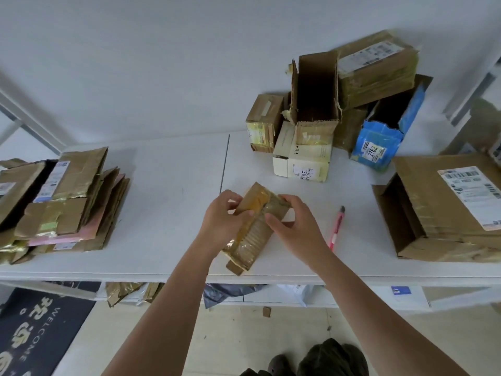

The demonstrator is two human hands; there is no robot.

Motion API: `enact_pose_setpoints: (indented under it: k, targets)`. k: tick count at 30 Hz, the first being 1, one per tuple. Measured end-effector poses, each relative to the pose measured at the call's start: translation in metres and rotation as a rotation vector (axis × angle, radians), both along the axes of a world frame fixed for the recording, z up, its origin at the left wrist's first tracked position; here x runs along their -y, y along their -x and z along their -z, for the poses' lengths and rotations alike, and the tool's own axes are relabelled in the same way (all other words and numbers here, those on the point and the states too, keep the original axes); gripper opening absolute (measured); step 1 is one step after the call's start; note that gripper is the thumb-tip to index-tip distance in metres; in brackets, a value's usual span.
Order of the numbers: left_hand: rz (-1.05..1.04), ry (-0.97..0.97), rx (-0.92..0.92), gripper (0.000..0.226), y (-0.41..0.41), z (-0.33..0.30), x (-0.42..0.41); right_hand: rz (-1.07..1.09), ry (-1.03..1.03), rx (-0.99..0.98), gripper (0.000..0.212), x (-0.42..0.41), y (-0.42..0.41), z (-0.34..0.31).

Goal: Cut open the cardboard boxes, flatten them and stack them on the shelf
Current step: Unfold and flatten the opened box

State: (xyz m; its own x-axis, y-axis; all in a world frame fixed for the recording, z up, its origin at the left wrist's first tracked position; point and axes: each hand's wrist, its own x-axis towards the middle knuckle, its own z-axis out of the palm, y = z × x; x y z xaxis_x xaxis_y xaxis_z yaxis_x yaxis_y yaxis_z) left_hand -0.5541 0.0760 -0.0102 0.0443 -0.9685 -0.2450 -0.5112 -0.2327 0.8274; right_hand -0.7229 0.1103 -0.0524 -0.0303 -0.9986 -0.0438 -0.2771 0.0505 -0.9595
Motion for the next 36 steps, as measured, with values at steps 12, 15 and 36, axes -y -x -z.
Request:
enact_pose_setpoints:
  k: [12,15,36]
  targets:
    - [-0.107,0.263,-0.081,0.043,0.001,0.020,-0.045,0.230,0.062,-0.142,0.088,-0.003,-0.028,0.002]
    - [-0.131,0.273,-0.084,0.043,0.000,0.022,-0.050,0.259,0.067,-0.167,0.088,-0.002,-0.032,0.001]
    - [-0.212,0.150,-0.166,0.025,-0.019,0.041,-0.039,-0.020,-0.092,0.265,0.055,-0.015,0.013,0.000]
